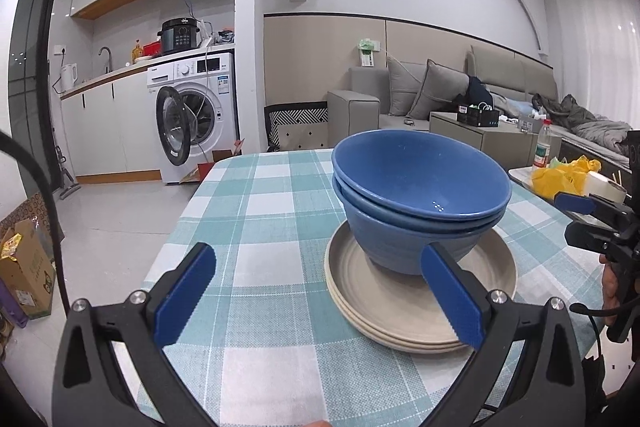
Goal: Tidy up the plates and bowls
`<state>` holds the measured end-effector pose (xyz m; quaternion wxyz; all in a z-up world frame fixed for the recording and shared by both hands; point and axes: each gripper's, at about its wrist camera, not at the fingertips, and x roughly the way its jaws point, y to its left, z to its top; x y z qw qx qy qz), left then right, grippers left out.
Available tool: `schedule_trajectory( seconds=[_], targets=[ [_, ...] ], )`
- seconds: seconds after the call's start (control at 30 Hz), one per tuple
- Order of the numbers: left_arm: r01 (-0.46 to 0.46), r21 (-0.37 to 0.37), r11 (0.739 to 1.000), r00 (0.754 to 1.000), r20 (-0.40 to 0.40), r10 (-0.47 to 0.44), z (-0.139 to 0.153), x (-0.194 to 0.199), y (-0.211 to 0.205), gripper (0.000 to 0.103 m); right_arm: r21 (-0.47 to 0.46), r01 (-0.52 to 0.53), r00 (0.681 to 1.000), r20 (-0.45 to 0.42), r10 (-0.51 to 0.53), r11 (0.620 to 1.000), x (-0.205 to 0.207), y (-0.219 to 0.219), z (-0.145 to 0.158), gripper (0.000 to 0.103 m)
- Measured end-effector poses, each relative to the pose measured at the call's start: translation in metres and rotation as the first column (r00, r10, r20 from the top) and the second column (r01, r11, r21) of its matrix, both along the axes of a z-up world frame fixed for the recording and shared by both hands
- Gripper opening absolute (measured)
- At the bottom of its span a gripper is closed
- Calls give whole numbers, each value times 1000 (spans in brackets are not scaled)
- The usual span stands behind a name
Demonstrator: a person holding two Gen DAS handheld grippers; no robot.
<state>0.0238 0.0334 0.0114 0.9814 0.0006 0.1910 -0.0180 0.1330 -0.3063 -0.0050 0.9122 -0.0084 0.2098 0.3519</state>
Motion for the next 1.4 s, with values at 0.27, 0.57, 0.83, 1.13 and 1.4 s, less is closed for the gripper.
schedule_trajectory(
  seconds=[0.27,0.57,0.83,1.13,1.4],
  targets=[
    [1,-1,1000,1000,24,-1,-6,-7,-1,103,24,10,1000,23,-11,1000,-11,-3,1,102],
    [-6,-9,1000,1000,21,6,-13,-7,-2,103,31,28,999,29,-29,999,-12,-5,-3,102],
    [3,-21,1000,1000,20,-3,-14,-6,-2,103,42,33,999,31,-35,999,-13,-8,-2,102],
    [-1,-30,1000,1000,27,2,-15,-8,0,103,40,30,999,33,-31,999,-14,-8,-2,102],
    [5,-37,999,999,32,-4,-14,-11,0,103,39,30,999,33,-32,999,-14,-8,-2,102]
  ],
)
